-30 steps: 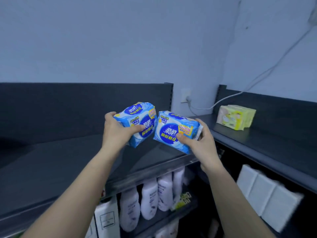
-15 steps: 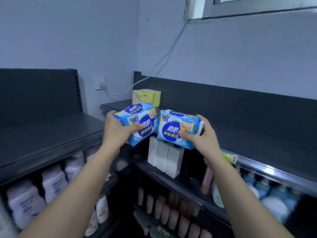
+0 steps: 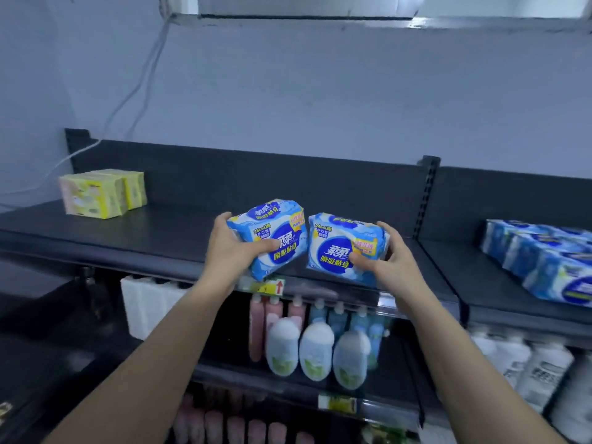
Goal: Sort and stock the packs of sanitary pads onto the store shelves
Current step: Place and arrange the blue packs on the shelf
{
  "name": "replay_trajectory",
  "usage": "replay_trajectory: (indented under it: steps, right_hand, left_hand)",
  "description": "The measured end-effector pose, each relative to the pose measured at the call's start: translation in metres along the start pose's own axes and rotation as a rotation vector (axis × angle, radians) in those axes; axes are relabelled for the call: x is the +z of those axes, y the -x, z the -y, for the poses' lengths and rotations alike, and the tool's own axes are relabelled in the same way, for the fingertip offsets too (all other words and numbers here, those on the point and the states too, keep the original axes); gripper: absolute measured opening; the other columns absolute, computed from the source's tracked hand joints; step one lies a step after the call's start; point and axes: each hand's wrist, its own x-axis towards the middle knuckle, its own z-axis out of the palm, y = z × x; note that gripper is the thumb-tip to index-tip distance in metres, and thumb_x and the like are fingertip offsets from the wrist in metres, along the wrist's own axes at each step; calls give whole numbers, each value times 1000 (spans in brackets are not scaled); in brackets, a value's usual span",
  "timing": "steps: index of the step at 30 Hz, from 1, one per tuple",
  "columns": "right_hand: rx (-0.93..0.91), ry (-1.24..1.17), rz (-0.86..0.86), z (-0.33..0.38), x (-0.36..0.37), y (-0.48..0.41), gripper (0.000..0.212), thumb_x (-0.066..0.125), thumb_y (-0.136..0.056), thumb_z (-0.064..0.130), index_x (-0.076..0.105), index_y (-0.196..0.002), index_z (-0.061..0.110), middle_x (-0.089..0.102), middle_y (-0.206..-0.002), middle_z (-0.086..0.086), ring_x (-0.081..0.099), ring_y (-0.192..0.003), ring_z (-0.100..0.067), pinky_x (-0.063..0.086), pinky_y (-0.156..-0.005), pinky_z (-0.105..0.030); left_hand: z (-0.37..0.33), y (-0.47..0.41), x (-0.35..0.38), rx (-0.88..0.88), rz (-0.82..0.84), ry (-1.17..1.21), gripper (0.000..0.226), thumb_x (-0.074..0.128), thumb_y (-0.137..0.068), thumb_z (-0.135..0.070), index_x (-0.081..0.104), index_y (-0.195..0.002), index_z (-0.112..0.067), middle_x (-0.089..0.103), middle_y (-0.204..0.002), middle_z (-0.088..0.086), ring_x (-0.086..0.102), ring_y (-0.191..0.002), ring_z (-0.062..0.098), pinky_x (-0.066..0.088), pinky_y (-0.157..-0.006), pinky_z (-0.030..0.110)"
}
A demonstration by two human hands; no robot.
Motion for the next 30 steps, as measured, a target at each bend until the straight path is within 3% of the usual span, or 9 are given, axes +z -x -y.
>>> replay_trajectory:
  steps: [5, 7, 10, 15, 19, 22, 24, 27, 30]
  right_hand:
    - [22, 23, -83, -13, -76, -23, 70, 75, -77, -4, 44, -131, 30, 63, -116, 9, 66, -90, -3, 54, -77, -26]
    - [43, 31, -129, -18, -109, -36, 67, 74, -78, -6, 46, -125, 33, 64, -115, 9, 67, -86, -1, 55, -75, -24]
    - [79, 55, -181, -25, -152, -55, 69, 71, -80, -6, 42, -134, 26, 63, -118, 4, 68, -85, -1, 56, -68, -18]
    - [144, 105, -240, -39, -213, -85, 77, 71, -82, -3, 34, -144, 23, 61, -127, -9, 65, -105, -23, 53, -93, -39]
    - [194, 175, -248, -52, -250, -99, 79, 70, -84, -1, 30, -147, 28, 63, -125, -6, 67, -99, -17, 55, -86, -30]
    - [219, 340, -208, -62, -267, -105, 76, 68, -88, 4, 30, -147, 33, 60, -121, 2, 64, -92, -3, 52, -74, -15]
    - [217, 468, -192, -65, -277, -112, 68, 66, -89, 4, 35, -144, 32, 58, -122, 4, 62, -91, -1, 50, -76, -13]
    - [182, 793, -210, -70, -284, -127, 59, 58, -89, 4, 44, -139, 29, 59, -116, -1, 63, -98, -16, 48, -90, -27]
    - [29, 1150, -276, -76, -280, -141, 51, 55, -85, 5, 52, -134, 21, 45, -132, -8, 53, -113, -27, 46, -94, -35]
  left_hand:
    - [-1, -29, 95, 0, 180, 94, 112, 95, -50, -16, 31, -143, -15, 58, -127, 2, 66, -101, 15, 57, -82, 40]
    - [-2, -40, 137, -1, 249, 119, 104, 92, -56, -9, 32, -141, -15, 61, -120, 0, 67, -95, 12, 57, -78, 37]
    - [-1, -57, 195, 3, 337, 132, 99, 92, -55, -9, 36, -136, -18, 61, -121, 1, 67, -96, 15, 58, -80, 40]
    - [0, -81, 284, 59, 417, 78, 95, 94, -53, -16, 38, -129, -23, 54, -125, 0, 63, -104, 17, 56, -79, 38]
    - [1, -98, 351, 120, 450, 0, 92, 92, -57, -17, 42, -134, -24, 41, -127, 0, 54, -109, 18, 52, -92, 41]
    - [2, -106, 393, 121, 499, -23, 78, 90, -58, -12, 50, -125, -25, 41, -124, 3, 57, -106, 20, 52, -93, 43]
    - [5, -110, 416, 107, 518, -30, 75, 91, -58, -12, 51, -120, -26, 42, -124, 4, 59, -106, 22, 54, -91, 45]
    - [10, -115, 445, 94, 550, -43, 73, 90, -59, -12, 51, -119, -26, 44, -126, 4, 60, -105, 22, 55, -88, 45]
    - [16, -119, 468, 93, 564, -35, 73, 89, -61, -11, 51, -121, -25, 43, -128, 4, 59, -108, 21, 54, -90, 44]
